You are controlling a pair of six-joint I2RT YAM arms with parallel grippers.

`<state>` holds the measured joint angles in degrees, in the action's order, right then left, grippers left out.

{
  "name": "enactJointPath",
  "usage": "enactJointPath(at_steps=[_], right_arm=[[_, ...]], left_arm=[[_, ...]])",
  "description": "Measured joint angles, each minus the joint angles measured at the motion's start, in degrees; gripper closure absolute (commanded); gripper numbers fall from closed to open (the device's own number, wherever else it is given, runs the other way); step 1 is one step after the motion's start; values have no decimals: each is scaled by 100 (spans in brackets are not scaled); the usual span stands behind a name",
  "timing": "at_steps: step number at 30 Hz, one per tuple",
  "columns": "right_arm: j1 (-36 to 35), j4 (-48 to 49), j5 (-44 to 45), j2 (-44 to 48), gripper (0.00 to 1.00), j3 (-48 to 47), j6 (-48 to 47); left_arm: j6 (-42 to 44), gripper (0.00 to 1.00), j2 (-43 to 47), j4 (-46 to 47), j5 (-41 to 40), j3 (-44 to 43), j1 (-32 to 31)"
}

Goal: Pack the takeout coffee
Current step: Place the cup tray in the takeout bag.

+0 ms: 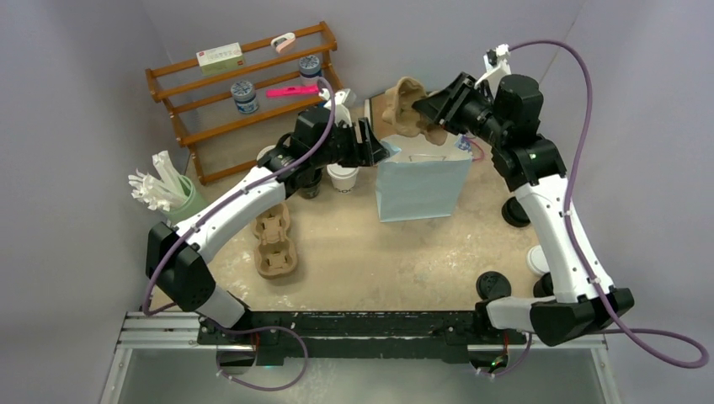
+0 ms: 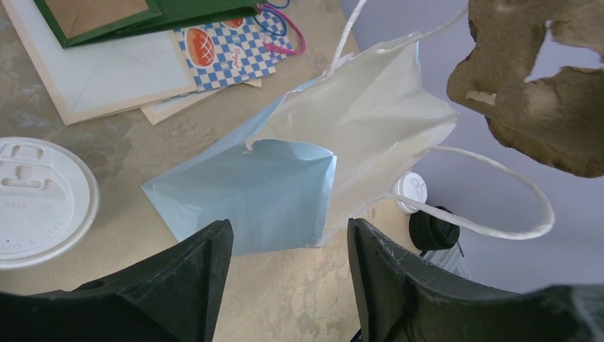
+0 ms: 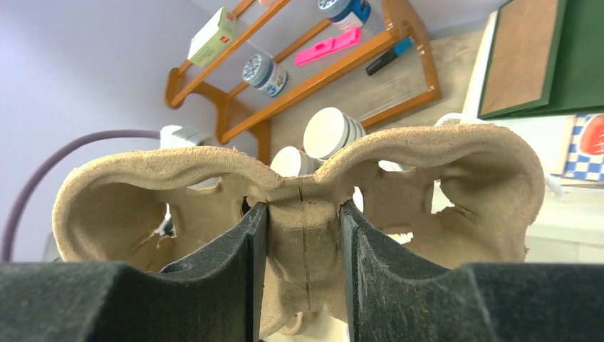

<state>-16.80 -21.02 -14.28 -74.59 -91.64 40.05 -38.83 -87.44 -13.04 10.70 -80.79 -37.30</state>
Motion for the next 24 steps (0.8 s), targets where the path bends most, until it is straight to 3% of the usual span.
enactJointPath(at_steps=[14, 24], right_arm=[[658, 1781, -1193, 691, 87, 2090, 898], [748, 1947, -1381, 813, 87, 2350, 920]], left_arm=[[48, 43, -387, -129, 352, -144, -68], [160, 49, -450, -409, 459, -337, -79]])
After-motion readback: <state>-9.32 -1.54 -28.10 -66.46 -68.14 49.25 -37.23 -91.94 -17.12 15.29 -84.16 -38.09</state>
